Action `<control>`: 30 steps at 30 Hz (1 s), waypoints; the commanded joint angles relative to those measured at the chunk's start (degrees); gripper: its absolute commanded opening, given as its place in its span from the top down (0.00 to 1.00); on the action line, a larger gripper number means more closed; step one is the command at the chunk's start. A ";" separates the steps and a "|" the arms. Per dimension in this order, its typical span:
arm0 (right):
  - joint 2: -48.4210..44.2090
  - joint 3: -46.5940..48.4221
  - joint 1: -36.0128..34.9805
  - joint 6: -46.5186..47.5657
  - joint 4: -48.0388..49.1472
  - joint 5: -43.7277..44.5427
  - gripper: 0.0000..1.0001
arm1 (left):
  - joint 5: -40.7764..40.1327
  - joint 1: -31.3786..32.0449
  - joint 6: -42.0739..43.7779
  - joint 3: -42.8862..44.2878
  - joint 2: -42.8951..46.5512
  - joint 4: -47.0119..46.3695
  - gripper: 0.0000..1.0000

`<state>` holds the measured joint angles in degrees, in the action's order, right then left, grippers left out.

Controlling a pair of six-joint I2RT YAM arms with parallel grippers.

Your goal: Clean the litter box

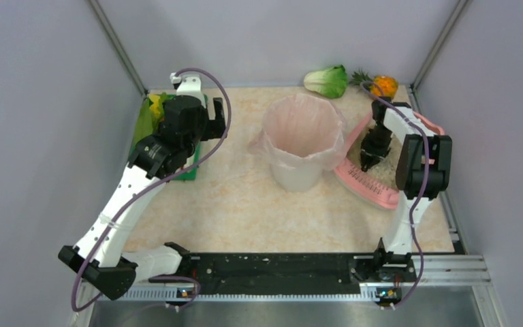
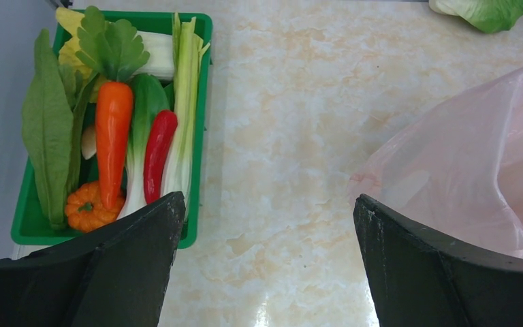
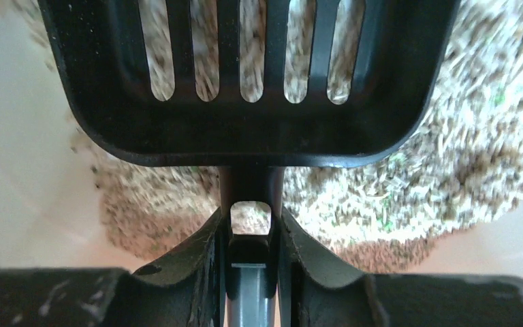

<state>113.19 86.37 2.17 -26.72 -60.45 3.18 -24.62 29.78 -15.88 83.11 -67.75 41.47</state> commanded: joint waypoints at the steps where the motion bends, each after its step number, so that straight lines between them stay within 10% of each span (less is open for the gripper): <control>1: 4.29 5.57 1.80 -0.37 6.51 2.43 1.00 | -3.36 -0.45 0.42 0.12 2.63 0.07 0.01; 11: 7.88 9.88 2.31 1.40 11.78 0.25 1.00 | -5.68 -0.53 -1.19 -0.03 4.49 2.01 0.01; 30: -15.40 -18.89 -0.52 -2.98 29.83 1.76 1.00 | -3.51 -0.61 -1.93 -1.50 5.93 0.71 0.01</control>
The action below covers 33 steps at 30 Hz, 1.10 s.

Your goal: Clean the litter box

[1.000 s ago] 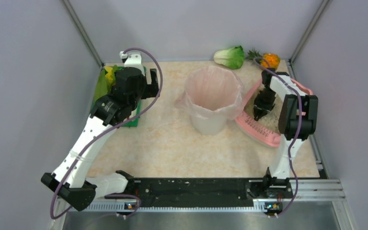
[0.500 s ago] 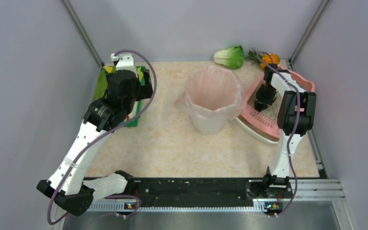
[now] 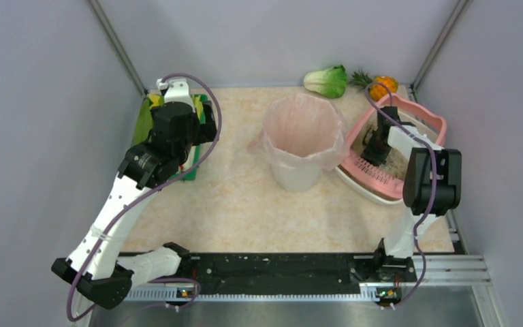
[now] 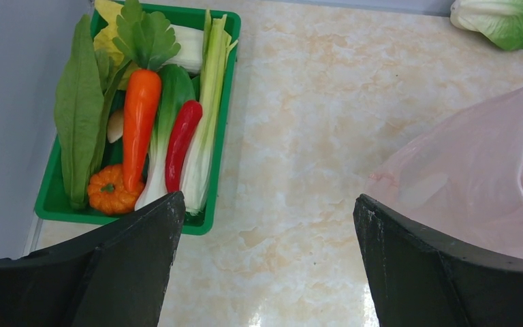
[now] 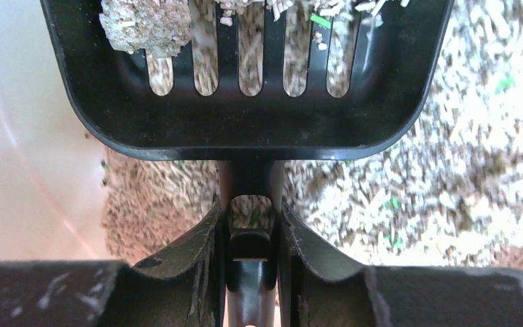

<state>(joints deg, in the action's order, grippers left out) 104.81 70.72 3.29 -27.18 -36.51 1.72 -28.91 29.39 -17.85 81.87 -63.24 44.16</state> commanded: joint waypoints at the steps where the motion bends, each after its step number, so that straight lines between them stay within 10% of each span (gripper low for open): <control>1: -8.29 -4.45 -2.06 -3.03 6.37 3.69 1.00 | 0.86 -0.27 0.13 -0.25 1.52 -1.95 0.01; 33: -24.31 -18.42 -5.48 5.76 17.99 14.36 1.00 | -0.65 -0.29 1.32 -9.11 9.46 -8.64 0.01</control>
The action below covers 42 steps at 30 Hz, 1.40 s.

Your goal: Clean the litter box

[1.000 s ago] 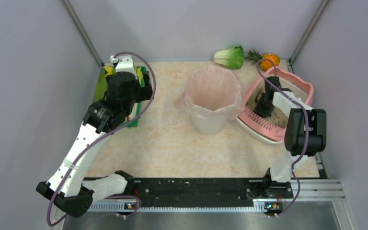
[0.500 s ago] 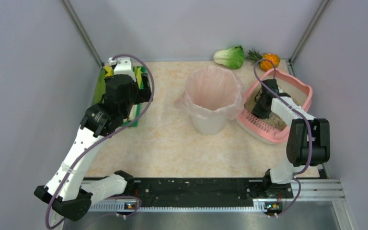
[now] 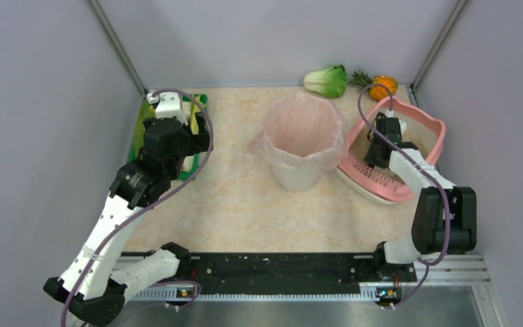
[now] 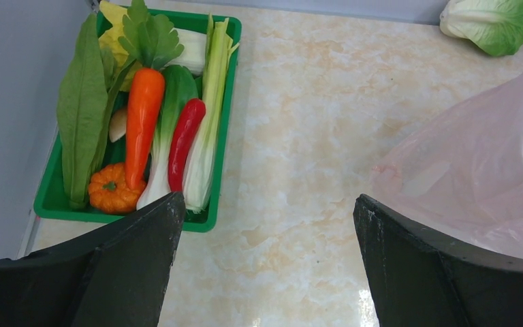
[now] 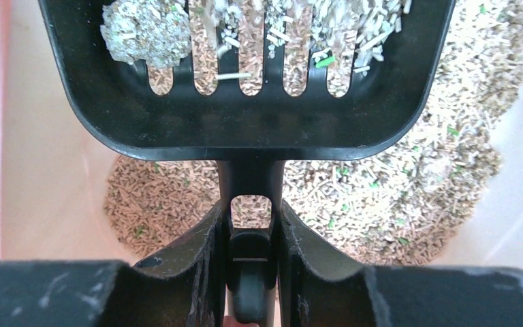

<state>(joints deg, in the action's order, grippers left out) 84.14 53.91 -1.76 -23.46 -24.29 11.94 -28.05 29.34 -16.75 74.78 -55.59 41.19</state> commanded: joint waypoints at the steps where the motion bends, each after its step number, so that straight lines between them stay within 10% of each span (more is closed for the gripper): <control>1: -3.97 -2.27 -0.46 2.16 6.07 5.36 1.00 | -1.72 -0.18 0.23 -2.54 2.11 -6.33 0.01; 42: -8.47 -16.35 -6.04 -2.98 18.83 10.99 1.00 | -0.99 -0.19 -1.46 -6.72 6.14 -8.39 0.01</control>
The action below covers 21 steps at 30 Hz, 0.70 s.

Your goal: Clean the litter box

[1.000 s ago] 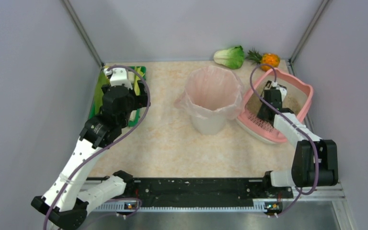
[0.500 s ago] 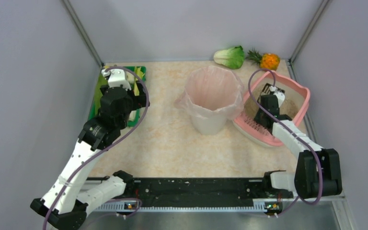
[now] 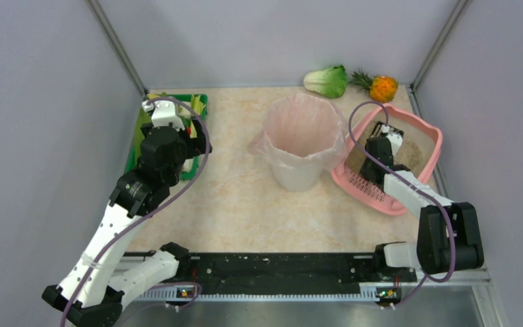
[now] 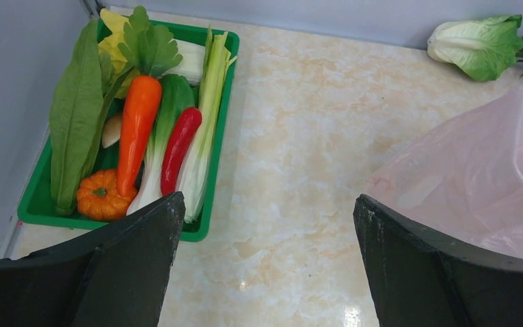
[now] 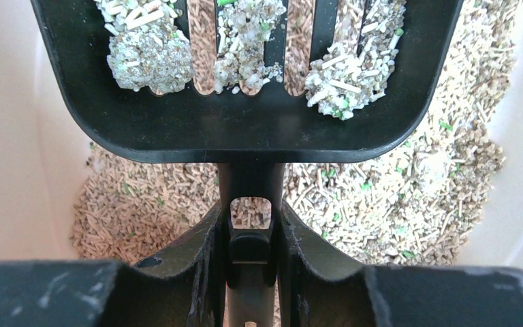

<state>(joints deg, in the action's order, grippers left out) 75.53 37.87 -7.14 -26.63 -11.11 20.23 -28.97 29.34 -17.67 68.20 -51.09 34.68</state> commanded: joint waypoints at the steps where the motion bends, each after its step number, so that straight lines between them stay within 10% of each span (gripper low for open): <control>1: 0.19 -0.37 -0.68 0.40 6.17 2.73 1.00 | -0.16 -0.17 -0.57 -0.29 1.68 -1.89 0.01; 21: 4.52 10.91 -0.41 4.44 -0.15 4.82 1.00 | -0.12 -0.24 -0.55 -0.22 2.29 -1.30 0.01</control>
<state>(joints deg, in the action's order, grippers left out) 78.89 43.86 -7.33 -24.71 -10.31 24.01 -28.97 29.34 -18.09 67.96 -49.71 34.70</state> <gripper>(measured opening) 0.267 0.990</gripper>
